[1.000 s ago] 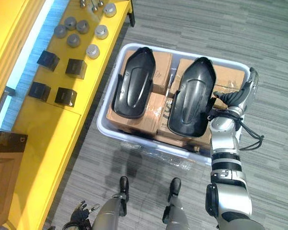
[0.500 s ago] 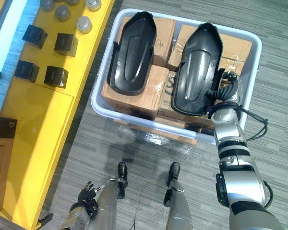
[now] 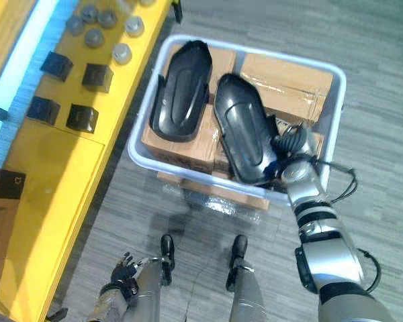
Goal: Walk over and take plastic housings, then place them on the shelf
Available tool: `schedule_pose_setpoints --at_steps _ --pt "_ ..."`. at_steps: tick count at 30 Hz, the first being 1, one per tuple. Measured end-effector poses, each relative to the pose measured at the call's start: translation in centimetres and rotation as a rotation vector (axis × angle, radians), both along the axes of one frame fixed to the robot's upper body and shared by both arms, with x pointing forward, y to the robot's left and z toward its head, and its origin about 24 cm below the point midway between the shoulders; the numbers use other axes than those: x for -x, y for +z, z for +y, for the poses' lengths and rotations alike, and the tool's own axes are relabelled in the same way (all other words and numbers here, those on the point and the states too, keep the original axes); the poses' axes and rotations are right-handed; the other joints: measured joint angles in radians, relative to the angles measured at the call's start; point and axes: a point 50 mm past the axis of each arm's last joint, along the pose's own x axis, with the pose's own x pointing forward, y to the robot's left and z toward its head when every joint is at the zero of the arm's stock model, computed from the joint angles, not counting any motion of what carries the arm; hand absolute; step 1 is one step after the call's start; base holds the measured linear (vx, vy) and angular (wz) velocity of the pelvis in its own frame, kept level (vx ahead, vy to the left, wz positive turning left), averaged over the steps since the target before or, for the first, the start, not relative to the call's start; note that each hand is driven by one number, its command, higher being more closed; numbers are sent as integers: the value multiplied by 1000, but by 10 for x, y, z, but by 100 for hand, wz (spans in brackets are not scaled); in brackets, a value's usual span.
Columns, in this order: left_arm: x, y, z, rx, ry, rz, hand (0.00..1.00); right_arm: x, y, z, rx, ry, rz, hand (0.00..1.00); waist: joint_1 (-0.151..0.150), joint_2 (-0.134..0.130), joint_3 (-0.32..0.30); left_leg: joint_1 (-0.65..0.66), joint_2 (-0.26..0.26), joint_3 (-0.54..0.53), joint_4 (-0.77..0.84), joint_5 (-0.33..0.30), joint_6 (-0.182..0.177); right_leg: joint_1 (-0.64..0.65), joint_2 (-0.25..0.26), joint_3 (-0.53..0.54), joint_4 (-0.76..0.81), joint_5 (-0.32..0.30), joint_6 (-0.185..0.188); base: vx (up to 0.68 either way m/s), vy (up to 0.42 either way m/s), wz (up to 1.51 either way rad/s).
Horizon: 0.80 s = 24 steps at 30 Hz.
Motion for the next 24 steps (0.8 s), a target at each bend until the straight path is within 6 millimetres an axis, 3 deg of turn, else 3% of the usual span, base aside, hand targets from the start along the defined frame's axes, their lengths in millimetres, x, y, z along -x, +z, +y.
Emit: schedule_pose_setpoints --at_steps 5,8,13,17,24 --pt "-2 22 7 -44 -29 -137 0 13 -18 -24 -32 -102 9 100 -14 -13 -6 163 -32 -6 -142 53 -5 135 -10 -15 -63 0 1 54 -32 15" --pt "-2 47 19 -71 -20 -269 0 20 -31 -34 -12 -147 33 100 -38 -15 -9 247 -40 -19 -194 67 -7 223 -5 -34 -108 3 4 73 -12 8" --pt "-7 91 13 -58 -33 -487 0 34 -59 -37 67 -156 105 100 -35 -27 -93 336 -43 -17 -269 76 -7 315 6 -41 -188 15 16 105 -4 1" --pt "-12 120 -9 -23 -103 -616 0 40 -78 -25 65 -124 129 100 -39 -36 -184 395 -48 -15 -326 99 -5 388 14 -51 -274 34 21 137 -6 -1" --pt "-30 129 -51 99 -242 -615 0 35 -56 11 67 -30 -10 100 -60 -54 -247 498 -40 11 -404 138 -18 462 31 -34 -323 40 21 89 -21 -9"
